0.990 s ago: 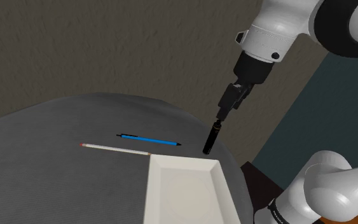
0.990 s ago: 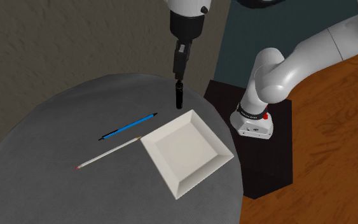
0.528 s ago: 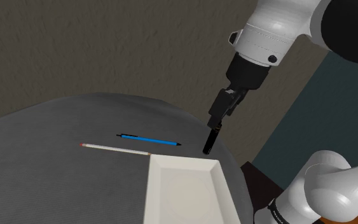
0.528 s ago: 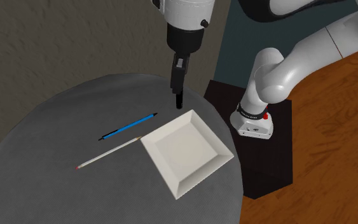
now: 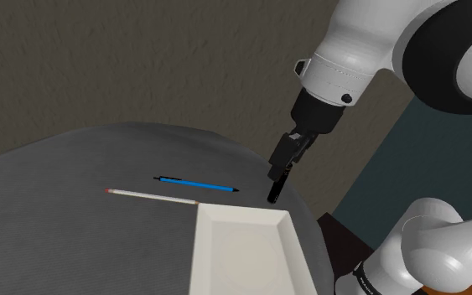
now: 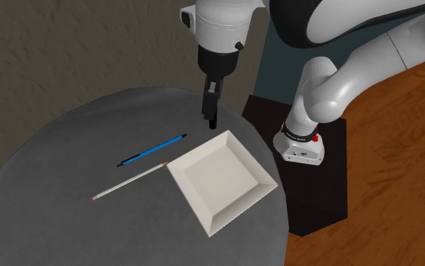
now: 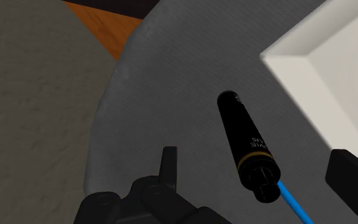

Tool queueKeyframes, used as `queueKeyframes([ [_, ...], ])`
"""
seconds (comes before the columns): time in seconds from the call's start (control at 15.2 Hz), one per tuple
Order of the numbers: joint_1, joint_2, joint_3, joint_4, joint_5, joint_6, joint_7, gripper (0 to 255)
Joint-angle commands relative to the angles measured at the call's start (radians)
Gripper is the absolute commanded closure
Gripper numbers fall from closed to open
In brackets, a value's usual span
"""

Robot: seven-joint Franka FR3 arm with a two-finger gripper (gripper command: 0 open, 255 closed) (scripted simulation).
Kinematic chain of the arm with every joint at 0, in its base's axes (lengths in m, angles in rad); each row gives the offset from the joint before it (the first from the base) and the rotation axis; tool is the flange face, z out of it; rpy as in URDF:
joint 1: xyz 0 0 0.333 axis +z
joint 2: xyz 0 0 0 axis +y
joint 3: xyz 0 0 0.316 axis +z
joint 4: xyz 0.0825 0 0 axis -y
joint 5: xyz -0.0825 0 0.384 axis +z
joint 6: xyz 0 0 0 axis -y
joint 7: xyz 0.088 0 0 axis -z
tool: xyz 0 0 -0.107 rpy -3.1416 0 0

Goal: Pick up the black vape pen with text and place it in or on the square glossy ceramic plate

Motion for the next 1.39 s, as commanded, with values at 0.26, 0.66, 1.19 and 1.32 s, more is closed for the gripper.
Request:
queueKeyframes([
  [0.26, 0.000, 0.000, 0.000, -0.001, 0.000, 0.001, 0.000, 255],
  [0.66, 0.000, 0.000, 0.000, -0.001, 0.000, 0.001, 0.000, 255],
  [1.19, -0.007, 0.014, -0.012, 0.074, -0.012, -0.061, 0.003, 255],
  [1.32, -0.010, 0.021, -0.015, 0.106, -0.017, -0.085, 0.004, 255],
])
